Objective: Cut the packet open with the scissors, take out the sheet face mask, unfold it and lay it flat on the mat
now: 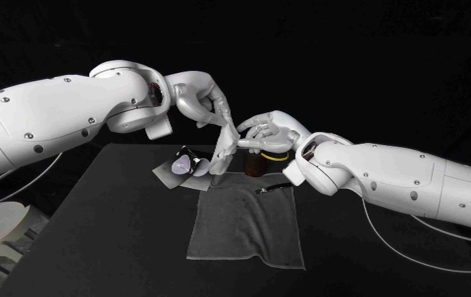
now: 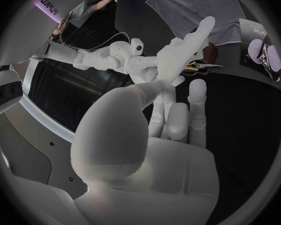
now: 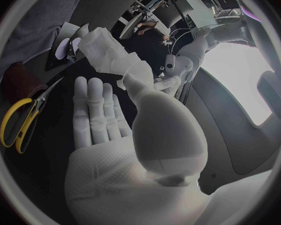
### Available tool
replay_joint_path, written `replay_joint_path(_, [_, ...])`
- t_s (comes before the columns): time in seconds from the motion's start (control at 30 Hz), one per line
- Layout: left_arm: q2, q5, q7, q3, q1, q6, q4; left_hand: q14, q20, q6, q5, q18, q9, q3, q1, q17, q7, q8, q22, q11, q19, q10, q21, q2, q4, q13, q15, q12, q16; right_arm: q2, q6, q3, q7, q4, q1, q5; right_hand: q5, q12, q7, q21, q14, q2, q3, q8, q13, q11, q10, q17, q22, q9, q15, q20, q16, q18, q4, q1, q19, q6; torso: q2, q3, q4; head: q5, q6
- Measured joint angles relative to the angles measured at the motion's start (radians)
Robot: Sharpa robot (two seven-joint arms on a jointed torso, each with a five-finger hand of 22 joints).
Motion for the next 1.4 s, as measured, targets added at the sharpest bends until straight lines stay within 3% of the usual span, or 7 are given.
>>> replay_joint_path(0.37, [0.01, 0.0, 0.005, 0.0, 0.0, 0.001, 0.001, 0.0, 0.0, 0.0, 0.0, 0.0, 0.001, 0.0, 0.0, 0.001, 0.0, -0.001, 0.002, 0.0, 0.0, 0.0, 0.0, 0.0, 0.0, 0.001, 0.0, 0.0, 0.0, 0.013, 0.043, 0.0, 0.019, 0.0, 0.0, 0.029, 0.0, 0.063, -0.017, 0.0, 0.001, 0.014, -0.015, 0.017, 0.005, -0.011, 0.011, 0.003, -0.007, 0.004, -0.007, -0.004, 0.05, 0.01, 0.01, -0.003, 0.012, 0.05, 0.0, -0.0012, 0.0008, 0.001, -0.001])
replay_joint_path(0.47, [0.009, 0.0, 0.006, 0.0, 0.0, 0.001, 0.001, 0.0, 0.0, 0.0, 0.0, -0.007, 0.001, 0.0, 0.0, 0.001, 0.0, -0.001, 0.002, 0.0, 0.0, 0.0, 0.0, 0.0, 0.0, 0.001, 0.0, -0.001, 0.0, 0.021, 0.056, 0.0, 0.021, -0.001, 0.0, 0.03, 0.0, 0.089, -0.025, 0.005, 0.01, 0.036, -0.012, 0.028, 0.011, -0.021, 0.021, 0.007, -0.007, 0.004, -0.017, -0.011, 0.075, 0.01, 0.013, 0.007, 0.03, 0.08, 0.0, -0.0012, 0.0008, 0.004, -0.003])
replay_joint_path(0.63, [0.009, 0.0, 0.006, 0.0, 0.0, 0.001, -0.002, 0.0, 0.0, -0.002, 0.0, -0.007, 0.022, 0.003, -0.001, 0.003, -0.002, 0.001, 0.002, 0.0, 0.0, 0.0, 0.0, -0.001, -0.003, 0.001, 0.0, -0.001, 0.0, 0.026, 0.066, 0.001, 0.022, -0.001, 0.0, 0.027, 0.0, 0.131, -0.048, 0.026, 0.032, 0.063, 0.01, 0.053, 0.021, -0.041, 0.043, 0.013, 0.007, 0.006, -0.038, -0.026, 0.117, 0.01, 0.016, 0.027, 0.055, 0.147, -0.001, -0.0012, 0.0008, 0.004, -0.004])
replay_joint_path(0.77, [0.009, 0.002, 0.007, 0.0, 0.0, 0.001, -0.009, 0.0, 0.0, -0.002, 0.0, -0.007, 0.022, 0.003, -0.001, 0.003, -0.002, 0.003, 0.003, 0.0, 0.0, 0.0, 0.0, -0.001, -0.003, 0.001, 0.0, -0.001, 0.0, 0.022, 0.067, 0.001, 0.023, 0.0, 0.0, 0.02, 0.0, 0.183, -0.078, 0.062, 0.078, 0.09, 0.038, 0.095, 0.038, -0.068, 0.077, 0.024, 0.034, 0.02, -0.059, -0.045, 0.171, 0.01, 0.004, 0.046, 0.094, 0.228, -0.001, -0.0011, 0.0004, 0.005, -0.005])
replay_joint_path(0.87, [0.008, 0.003, 0.008, -0.001, 0.0, 0.0, -0.014, 0.0, 0.0, -0.002, 0.0, -0.007, 0.022, 0.003, -0.001, 0.003, -0.002, 0.003, 0.003, 0.0, 0.0, 0.0, 0.0, -0.001, -0.003, 0.001, 0.0, -0.001, 0.0, 0.017, 0.062, 0.001, 0.025, 0.002, 0.0, 0.012, 0.0, 0.212, -0.095, 0.089, 0.123, 0.092, 0.051, 0.115, 0.049, -0.083, 0.1, 0.057, 0.057, 0.029, -0.074, -0.063, 0.229, 0.01, -0.003, 0.048, 0.114, 0.253, -0.001, -0.0011, -0.0004, 0.006, -0.007])
replay_joint_path(1.0, [0.008, 0.005, 0.008, -0.001, 0.0, 0.0, -0.017, 0.0, 0.0, -0.004, 0.0, -0.007, 0.022, 0.003, -0.001, 0.003, -0.003, 0.003, 0.003, 0.0, 0.0, 0.0, 0.0, -0.001, -0.003, 0.001, 0.0, -0.001, 0.0, 0.014, 0.051, 0.001, 0.029, 0.003, 0.0, 0.001, 0.0, 0.218, -0.097, 0.108, 0.141, 0.097, 0.069, 0.125, 0.051, -0.088, 0.106, 0.076, 0.078, 0.041, -0.082, -0.066, 0.261, 0.01, -0.006, 0.043, 0.117, 0.255, -0.001, -0.0006, -0.0012, 0.007, -0.007])
replay_joint_path(1.4, [0.007, 0.009, 0.004, -0.006, 0.0, 0.0, -0.031, 0.0, 0.0, -0.004, 0.0, -0.007, 0.022, 0.003, -0.001, 0.007, -0.004, 0.003, 0.006, 0.0, 0.0, 0.0, 0.0, -0.001, -0.003, 0.001, 0.0, -0.001, 0.0, -0.01, 0.023, 0.004, 0.032, 0.012, 0.001, -0.02, -0.002, 0.222, -0.095, 0.116, 0.141, 0.11, 0.082, 0.126, 0.051, -0.088, 0.106, 0.077, 0.094, 0.048, -0.083, -0.066, 0.265, 0.009, -0.005, 0.037, 0.117, 0.242, -0.001, 0.0, -0.0015, 0.009, -0.005])
